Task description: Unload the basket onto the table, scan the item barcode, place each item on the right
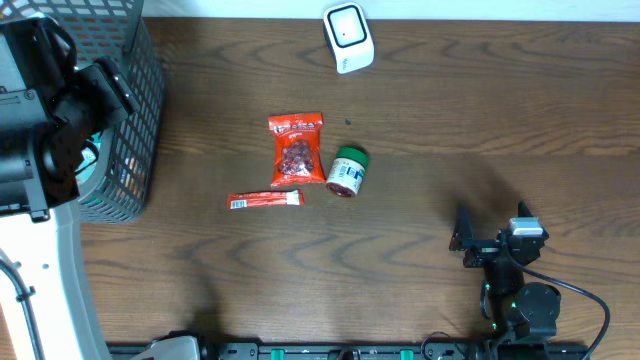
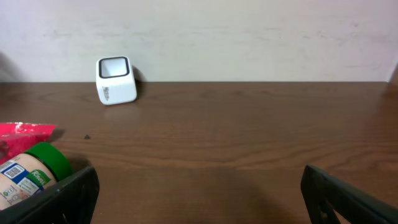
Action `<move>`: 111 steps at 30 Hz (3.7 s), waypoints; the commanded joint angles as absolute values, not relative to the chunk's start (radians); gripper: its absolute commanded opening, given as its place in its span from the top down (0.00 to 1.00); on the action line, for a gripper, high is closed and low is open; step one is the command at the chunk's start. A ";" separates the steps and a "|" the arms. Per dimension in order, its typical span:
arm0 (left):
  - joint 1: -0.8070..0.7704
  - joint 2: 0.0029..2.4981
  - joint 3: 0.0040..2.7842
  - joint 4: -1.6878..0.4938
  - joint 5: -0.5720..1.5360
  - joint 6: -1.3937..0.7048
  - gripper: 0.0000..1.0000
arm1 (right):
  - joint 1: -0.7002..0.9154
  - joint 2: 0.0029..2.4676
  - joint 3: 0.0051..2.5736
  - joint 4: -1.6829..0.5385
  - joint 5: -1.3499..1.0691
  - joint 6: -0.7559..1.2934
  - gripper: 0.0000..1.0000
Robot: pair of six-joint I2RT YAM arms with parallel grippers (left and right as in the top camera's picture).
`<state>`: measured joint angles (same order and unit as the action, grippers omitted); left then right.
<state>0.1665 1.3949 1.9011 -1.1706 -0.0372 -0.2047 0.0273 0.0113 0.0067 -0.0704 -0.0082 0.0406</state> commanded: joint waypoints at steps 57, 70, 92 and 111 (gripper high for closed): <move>0.426 1.559 1.913 -1.021 -0.110 -0.268 0.19 | 0.023 0.007 0.005 -0.073 -0.009 0.036 0.01; 0.535 1.865 1.913 -1.088 -0.096 -0.270 0.19 | 0.023 0.007 0.005 -0.073 -0.009 0.036 0.01; 0.531 2.073 1.792 -1.168 -0.220 -1.265 0.19 | 0.023 0.007 0.005 -0.073 -0.009 0.036 0.01; 0.533 2.088 1.612 -0.949 -0.222 -1.266 0.19 | 0.023 0.007 0.005 -0.073 -0.009 0.036 0.01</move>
<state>0.5320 2.0727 1.6379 -0.9562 -0.1951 -1.2568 0.0273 0.0113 0.0067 -0.0704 -0.0082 0.0406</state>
